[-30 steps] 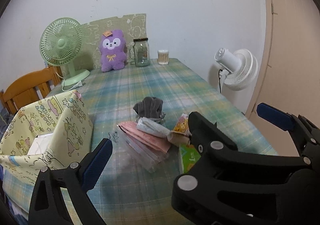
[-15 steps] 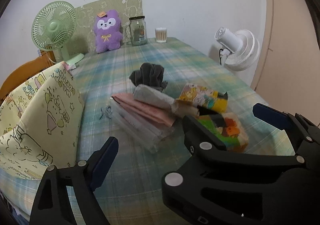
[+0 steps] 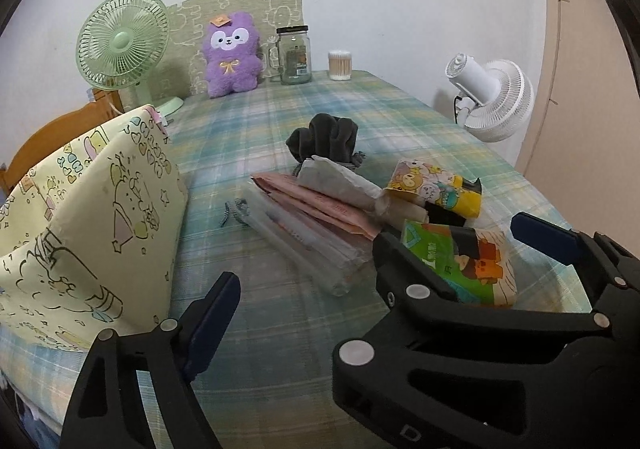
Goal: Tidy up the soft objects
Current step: 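Grasp the green snack package with the right tool, then grasp the clear bag of pink straws with the left tool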
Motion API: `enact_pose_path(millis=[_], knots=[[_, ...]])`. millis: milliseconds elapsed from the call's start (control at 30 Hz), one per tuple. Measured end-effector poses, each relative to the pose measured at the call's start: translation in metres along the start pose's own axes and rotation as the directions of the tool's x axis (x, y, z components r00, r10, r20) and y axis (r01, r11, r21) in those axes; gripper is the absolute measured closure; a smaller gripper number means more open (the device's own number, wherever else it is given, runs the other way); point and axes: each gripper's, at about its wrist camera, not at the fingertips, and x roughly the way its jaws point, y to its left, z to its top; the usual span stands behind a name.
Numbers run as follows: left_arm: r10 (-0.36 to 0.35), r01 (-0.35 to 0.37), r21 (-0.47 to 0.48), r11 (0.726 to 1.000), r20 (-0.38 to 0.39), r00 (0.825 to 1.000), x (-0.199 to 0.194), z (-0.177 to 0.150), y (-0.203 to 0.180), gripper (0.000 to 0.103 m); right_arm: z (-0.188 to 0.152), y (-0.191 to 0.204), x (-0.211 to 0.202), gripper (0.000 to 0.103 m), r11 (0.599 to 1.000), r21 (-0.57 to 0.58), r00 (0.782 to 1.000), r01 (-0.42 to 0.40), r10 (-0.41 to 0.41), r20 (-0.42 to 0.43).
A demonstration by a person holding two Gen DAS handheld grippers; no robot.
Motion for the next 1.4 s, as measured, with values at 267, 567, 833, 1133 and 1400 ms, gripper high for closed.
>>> enact_pose_path(millis=[267, 567, 833, 1133, 1400], knots=[[0.027, -0.027, -0.012, 1.000, 0.013, 1.000, -0.004, 0.003, 0.010, 0.015, 0.003, 0.002, 0.000, 0.000, 0.999, 0.019, 1.000, -0.027, 0.027, -0.003], [0.061, -0.062, -0.021, 0.998, -0.052, 0.997, 0.009, -0.003, 0.014, 0.015, -0.001, 0.004, 0.011, 0.000, 1.000, 0.021, 0.999, -0.014, 0.015, -0.044], [0.031, -0.031, 0.002, 1.000, -0.062, 0.998, 0.012, -0.007, 0.006, 0.015, -0.008, -0.003, 0.017, 0.017, 0.999, 0.039, 0.997, 0.029, -0.026, -0.077], [0.007, -0.007, 0.009, 1.000, -0.014, 1.000, 0.003, 0.005, -0.009, 0.016, 0.000, -0.018, -0.001, 0.025, 0.999, 0.042, 0.999, 0.033, -0.032, -0.029], [0.023, -0.023, -0.023, 0.999, -0.005, 1.000, 0.014, 0.021, -0.015, 0.016, 0.014, -0.028, -0.003, 0.025, 0.997, 0.059, 0.998, 0.059, -0.060, 0.016]])
